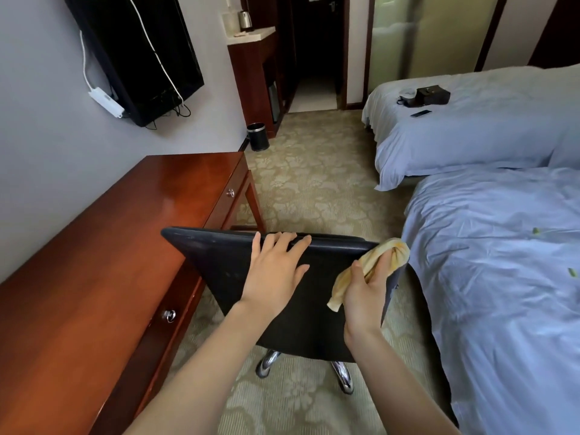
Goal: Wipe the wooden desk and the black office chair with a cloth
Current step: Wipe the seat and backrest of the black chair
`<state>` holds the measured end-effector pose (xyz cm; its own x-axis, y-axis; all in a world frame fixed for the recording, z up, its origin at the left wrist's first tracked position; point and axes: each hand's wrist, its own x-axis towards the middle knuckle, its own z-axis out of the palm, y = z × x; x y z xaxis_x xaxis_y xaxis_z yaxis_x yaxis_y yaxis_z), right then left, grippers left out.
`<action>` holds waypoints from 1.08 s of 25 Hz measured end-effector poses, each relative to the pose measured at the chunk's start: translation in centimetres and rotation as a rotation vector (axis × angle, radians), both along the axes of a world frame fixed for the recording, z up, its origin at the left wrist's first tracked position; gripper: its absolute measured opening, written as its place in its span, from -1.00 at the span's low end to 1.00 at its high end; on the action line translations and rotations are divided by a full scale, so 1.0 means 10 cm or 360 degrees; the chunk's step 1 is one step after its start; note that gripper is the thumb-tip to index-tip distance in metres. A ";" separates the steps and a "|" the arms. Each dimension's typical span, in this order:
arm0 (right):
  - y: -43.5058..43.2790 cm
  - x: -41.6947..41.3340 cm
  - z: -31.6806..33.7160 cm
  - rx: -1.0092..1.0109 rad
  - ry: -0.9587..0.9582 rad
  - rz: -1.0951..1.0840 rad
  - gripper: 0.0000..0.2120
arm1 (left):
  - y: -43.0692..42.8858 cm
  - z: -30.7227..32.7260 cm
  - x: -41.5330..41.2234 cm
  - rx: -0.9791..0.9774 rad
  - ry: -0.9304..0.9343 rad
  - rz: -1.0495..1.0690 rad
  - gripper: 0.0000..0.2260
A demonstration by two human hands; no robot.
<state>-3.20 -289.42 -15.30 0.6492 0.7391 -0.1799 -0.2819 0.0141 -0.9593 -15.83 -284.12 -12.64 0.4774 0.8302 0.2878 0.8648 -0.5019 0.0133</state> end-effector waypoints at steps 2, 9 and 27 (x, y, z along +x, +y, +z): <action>0.03 0.23 -0.06 -0.0024 -0.0091 0.0021 -0.43 | -0.04 0.02 0.25 0.0021 0.0049 0.0058 -0.55; 0.33 1.30 -0.24 -0.0065 -0.0382 0.0195 -0.47 | 0.04 0.21 1.07 -0.0054 -0.0008 0.0078 -0.62; 1.69 3.22 -0.09 0.0288 -0.1946 0.0649 -0.54 | 1.36 0.39 2.54 -0.0935 -0.0022 -0.0414 -0.56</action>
<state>29.00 -272.55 -16.18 0.0453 0.8721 0.4873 0.7534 0.2905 -0.5899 9.54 -270.50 -8.79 0.6839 0.7089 -0.1724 0.7137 -0.6010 0.3599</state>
